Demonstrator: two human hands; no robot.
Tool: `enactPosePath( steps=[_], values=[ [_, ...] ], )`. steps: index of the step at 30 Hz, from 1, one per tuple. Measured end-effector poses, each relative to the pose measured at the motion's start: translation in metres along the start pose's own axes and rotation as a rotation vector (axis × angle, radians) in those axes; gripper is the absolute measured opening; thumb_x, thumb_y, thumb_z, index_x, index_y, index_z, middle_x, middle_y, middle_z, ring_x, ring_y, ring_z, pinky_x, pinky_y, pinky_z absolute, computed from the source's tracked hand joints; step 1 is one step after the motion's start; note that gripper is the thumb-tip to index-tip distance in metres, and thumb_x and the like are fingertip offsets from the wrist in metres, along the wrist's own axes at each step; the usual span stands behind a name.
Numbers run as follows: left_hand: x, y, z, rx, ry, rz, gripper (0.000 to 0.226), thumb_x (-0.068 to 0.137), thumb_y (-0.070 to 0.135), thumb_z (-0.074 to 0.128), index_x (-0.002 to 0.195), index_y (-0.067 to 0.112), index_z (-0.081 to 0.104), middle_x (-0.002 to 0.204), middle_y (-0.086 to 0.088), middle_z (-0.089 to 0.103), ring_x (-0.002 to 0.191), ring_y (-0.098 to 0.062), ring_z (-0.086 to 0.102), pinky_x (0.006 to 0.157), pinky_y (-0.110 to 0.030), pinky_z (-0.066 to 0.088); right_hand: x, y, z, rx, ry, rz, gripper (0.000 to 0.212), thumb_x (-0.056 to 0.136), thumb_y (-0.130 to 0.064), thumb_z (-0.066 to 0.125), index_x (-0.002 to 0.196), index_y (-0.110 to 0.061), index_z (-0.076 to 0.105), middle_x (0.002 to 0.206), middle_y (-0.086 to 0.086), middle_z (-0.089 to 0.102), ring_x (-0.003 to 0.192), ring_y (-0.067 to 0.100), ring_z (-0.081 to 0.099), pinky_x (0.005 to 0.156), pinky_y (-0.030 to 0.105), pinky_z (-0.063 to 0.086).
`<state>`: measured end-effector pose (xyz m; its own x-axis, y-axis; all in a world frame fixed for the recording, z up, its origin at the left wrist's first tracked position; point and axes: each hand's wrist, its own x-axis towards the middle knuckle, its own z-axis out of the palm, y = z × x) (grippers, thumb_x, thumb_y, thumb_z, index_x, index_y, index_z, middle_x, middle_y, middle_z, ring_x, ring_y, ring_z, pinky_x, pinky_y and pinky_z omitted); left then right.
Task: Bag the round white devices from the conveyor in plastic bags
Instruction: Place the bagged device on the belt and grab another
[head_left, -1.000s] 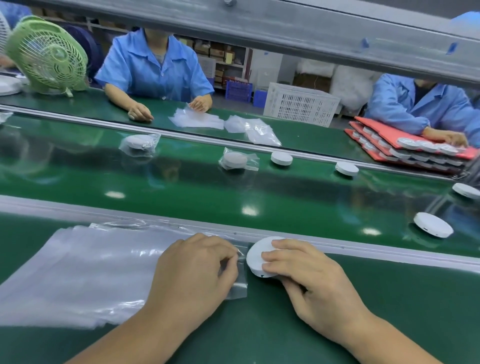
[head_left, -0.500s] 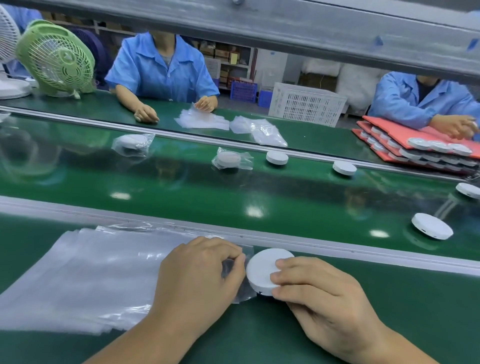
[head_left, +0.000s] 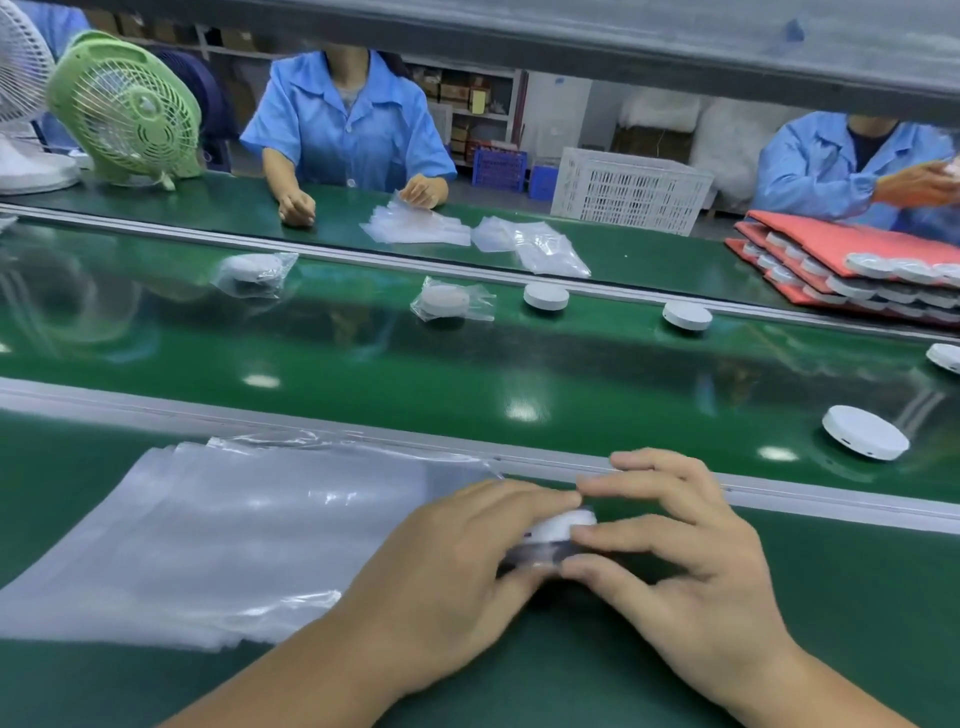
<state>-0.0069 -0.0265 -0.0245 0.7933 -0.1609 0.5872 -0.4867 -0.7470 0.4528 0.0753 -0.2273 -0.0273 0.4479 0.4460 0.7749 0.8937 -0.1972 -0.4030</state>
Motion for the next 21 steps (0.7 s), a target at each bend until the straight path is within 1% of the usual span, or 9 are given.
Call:
enactPosePath(
  steps=[2, 3, 5, 8, 13, 14, 16, 19, 21],
  values=[
    [0.0, -0.001, 0.001, -0.068, 0.14, -0.001, 0.033, 0.095, 0.035, 0.063, 0.127, 0.032, 0.059, 0.118, 0.02, 0.065, 0.105, 0.006, 0.062, 0.086, -0.012, 0.05, -0.001, 0.0, 0.0, 0.059, -0.086, 0.132, 0.029, 0.074, -0.053, 0.084, 0.095, -0.033, 0.082, 0.132, -0.009, 0.068, 0.124, 0.021, 0.062, 0.098, 0.029, 0.049],
    [0.001, -0.001, 0.002, -0.091, 0.187, 0.012, 0.027, 0.096, 0.033, 0.063, 0.123, 0.029, 0.063, 0.117, 0.019, 0.066, 0.104, 0.005, 0.063, 0.085, -0.013, 0.051, -0.001, -0.001, 0.001, 0.119, -0.121, 0.181, 0.031, 0.072, -0.05, 0.087, 0.099, -0.034, 0.082, 0.132, -0.011, 0.068, 0.12, 0.018, 0.066, 0.096, 0.03, 0.052],
    [0.002, -0.001, 0.002, -0.115, 0.234, 0.051, 0.017, 0.097, 0.025, 0.064, 0.112, 0.022, 0.069, 0.116, 0.016, 0.067, 0.108, 0.001, 0.064, 0.088, -0.017, 0.052, 0.0, -0.002, 0.003, 0.184, -0.11, 0.222, 0.028, 0.075, -0.039, 0.089, 0.1, -0.03, 0.082, 0.116, -0.015, 0.075, 0.103, 0.01, 0.073, 0.089, 0.028, 0.057],
    [0.004, -0.002, 0.002, -0.117, 0.22, 0.049, 0.013, 0.098, 0.02, 0.063, 0.109, 0.019, 0.07, 0.117, 0.014, 0.066, 0.111, -0.002, 0.062, 0.088, -0.016, 0.049, 0.002, 0.0, 0.004, 0.183, -0.065, 0.303, 0.013, 0.076, -0.03, 0.087, 0.088, -0.027, 0.083, 0.094, -0.017, 0.078, 0.089, 0.008, 0.076, 0.082, 0.022, 0.057],
    [0.004, -0.003, 0.003, 0.066, 0.227, -0.027, 0.041, 0.092, 0.044, 0.065, 0.127, 0.026, 0.054, 0.131, 0.014, 0.054, 0.126, -0.008, 0.05, 0.104, -0.022, 0.039, 0.012, -0.001, -0.001, 0.253, 0.058, 0.471, 0.008, 0.075, -0.031, 0.076, 0.081, -0.034, 0.081, 0.079, -0.006, 0.076, 0.07, 0.009, 0.069, 0.067, 0.015, 0.052],
    [0.005, -0.005, 0.002, 0.121, 0.266, -0.056, 0.043, 0.087, 0.045, 0.069, 0.122, 0.027, 0.052, 0.127, 0.012, 0.054, 0.123, -0.008, 0.05, 0.102, -0.024, 0.038, 0.021, 0.003, -0.003, 0.264, 0.095, 0.515, 0.008, 0.076, -0.034, 0.075, 0.083, -0.035, 0.08, 0.078, -0.005, 0.075, 0.065, 0.007, 0.067, 0.063, 0.014, 0.052],
    [0.007, -0.008, 0.003, 0.176, 0.305, -0.095, 0.031, 0.076, 0.039, 0.069, 0.096, 0.028, 0.048, 0.103, 0.015, 0.055, 0.101, -0.01, 0.053, 0.087, -0.027, 0.04, 0.046, 0.02, -0.005, 0.242, 0.165, 0.608, 0.007, 0.085, -0.034, 0.074, 0.089, -0.037, 0.079, 0.078, -0.006, 0.075, 0.061, 0.004, 0.065, 0.059, 0.015, 0.052],
    [0.011, -0.008, 0.007, 0.34, 0.15, -0.08, 0.023, 0.058, 0.033, 0.055, 0.069, 0.029, 0.035, 0.068, 0.017, 0.042, 0.07, -0.011, 0.044, 0.066, -0.028, 0.04, 0.104, 0.066, 0.006, 0.0, 0.106, 0.648, 0.018, 0.098, -0.025, 0.066, 0.088, -0.035, 0.076, 0.082, -0.018, 0.074, 0.077, 0.002, 0.069, 0.066, 0.017, 0.052],
    [0.013, -0.007, 0.012, 0.387, 0.058, -0.061, 0.016, 0.05, 0.036, 0.05, 0.06, 0.028, 0.04, 0.058, 0.015, 0.043, 0.06, -0.013, 0.046, 0.058, -0.028, 0.046, 0.147, 0.099, 0.02, -0.218, 0.005, 0.619, 0.016, 0.102, -0.024, 0.06, 0.099, -0.03, 0.075, 0.092, -0.015, 0.074, 0.09, 0.014, 0.069, 0.071, 0.024, 0.05]
  ],
)
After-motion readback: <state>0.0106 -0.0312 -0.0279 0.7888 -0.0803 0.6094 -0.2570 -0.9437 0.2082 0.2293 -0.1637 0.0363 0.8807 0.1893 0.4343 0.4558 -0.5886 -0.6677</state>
